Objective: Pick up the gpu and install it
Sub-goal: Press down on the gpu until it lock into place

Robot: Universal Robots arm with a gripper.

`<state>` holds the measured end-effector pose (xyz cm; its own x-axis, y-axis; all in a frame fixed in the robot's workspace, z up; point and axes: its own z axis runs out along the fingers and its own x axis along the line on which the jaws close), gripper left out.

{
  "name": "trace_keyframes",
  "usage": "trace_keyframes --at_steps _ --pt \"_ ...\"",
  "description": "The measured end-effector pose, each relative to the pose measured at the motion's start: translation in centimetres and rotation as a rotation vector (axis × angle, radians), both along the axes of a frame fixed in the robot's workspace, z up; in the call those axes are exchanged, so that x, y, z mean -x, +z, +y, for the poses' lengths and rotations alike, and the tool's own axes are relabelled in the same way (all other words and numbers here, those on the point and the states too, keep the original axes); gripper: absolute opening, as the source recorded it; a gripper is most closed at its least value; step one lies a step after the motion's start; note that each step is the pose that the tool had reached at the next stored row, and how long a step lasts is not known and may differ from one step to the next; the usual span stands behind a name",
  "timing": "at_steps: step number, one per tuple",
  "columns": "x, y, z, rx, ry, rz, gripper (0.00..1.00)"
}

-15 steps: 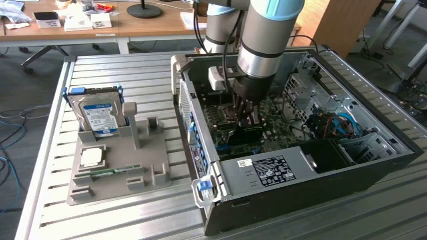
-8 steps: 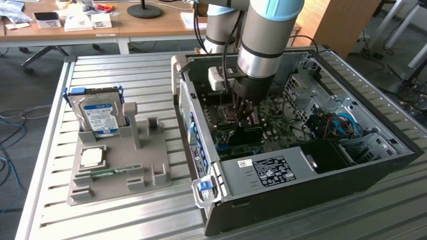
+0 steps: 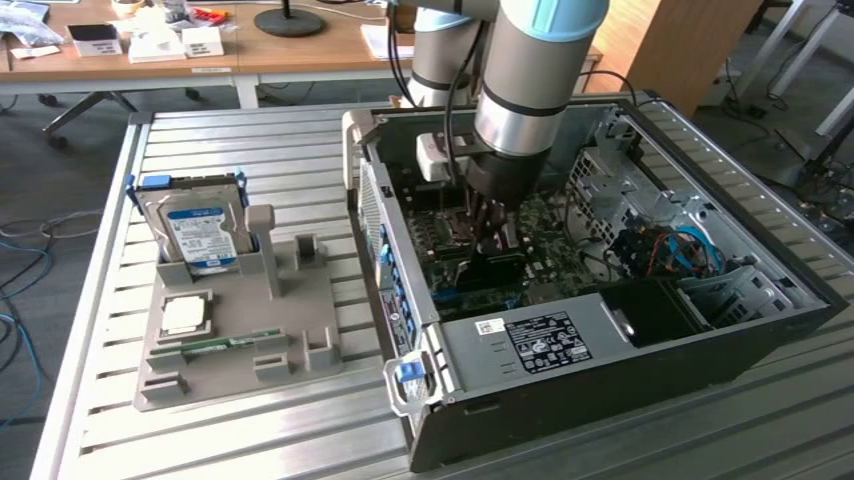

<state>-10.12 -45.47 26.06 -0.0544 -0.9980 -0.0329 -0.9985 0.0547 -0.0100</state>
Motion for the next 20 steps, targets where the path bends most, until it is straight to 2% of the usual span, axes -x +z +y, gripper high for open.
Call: trace_keyframes --at_steps 1,2,20 --pt "0.0 0.16 0.0 -0.0001 0.0 0.0004 0.11" --pt "0.0 0.43 -0.02 0.0021 0.0 0.0011 0.11" --pt "0.0 4.98 -0.02 0.0022 0.0 0.0011 0.11"
